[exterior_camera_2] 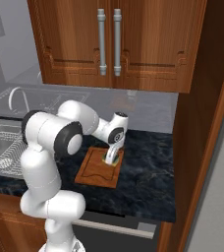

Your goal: Pick up the sponge from the counter and clean the cutting board by briefly scrubbing or pressing down on the cutting board. Once finished, release the sponge.

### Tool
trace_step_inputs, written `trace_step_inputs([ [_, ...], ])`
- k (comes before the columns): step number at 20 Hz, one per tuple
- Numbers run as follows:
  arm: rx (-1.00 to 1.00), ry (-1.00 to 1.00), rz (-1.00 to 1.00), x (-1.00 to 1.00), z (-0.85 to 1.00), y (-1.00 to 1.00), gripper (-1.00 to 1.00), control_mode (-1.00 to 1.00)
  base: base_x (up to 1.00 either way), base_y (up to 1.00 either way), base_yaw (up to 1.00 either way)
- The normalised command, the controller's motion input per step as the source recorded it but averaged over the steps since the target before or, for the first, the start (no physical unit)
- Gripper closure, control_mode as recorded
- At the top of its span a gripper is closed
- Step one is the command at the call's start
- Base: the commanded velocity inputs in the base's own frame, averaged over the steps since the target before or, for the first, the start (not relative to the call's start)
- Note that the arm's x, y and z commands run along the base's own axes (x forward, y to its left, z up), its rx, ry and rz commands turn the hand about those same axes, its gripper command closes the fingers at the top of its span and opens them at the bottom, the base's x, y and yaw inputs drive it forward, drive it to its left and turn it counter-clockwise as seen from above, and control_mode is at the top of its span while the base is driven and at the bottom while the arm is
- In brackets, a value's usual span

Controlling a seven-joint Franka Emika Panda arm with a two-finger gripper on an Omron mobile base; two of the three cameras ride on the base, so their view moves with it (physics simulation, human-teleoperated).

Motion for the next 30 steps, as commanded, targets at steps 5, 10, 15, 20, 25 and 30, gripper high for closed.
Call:
trace_step_inputs([
  [5, 0.00, 0.00, 0.01, 0.48, -0.03, 0.38, 1.00, -1.00, 0.00, 0.00, 0.00],
  [10, 0.00, 0.00, 0.00, 0.36, -0.05, 0.52, 1.00, -1.00, 0.00, 0.00, 0.00],
  [15, 0.00, -0.05, 0.00, 0.18, -0.05, 0.52, 1.00, -1.00, 0.00, 0.00, 0.00],
  [20, 0.00, -0.05, 0.00, -0.02, -0.13, 0.51, 1.00, -1.00, 0.00, 0.00, 0.00],
  [25, 0.00, -0.02, 0.00, -0.19, -0.24, 0.44, 1.00, -1.00, 0.00, 0.00, 0.00],
  [30, 0.00, 0.00, 0.00, -0.39, -0.29, 0.13, 1.00, -1.00, 0.00, 0.00, 0.00],
])
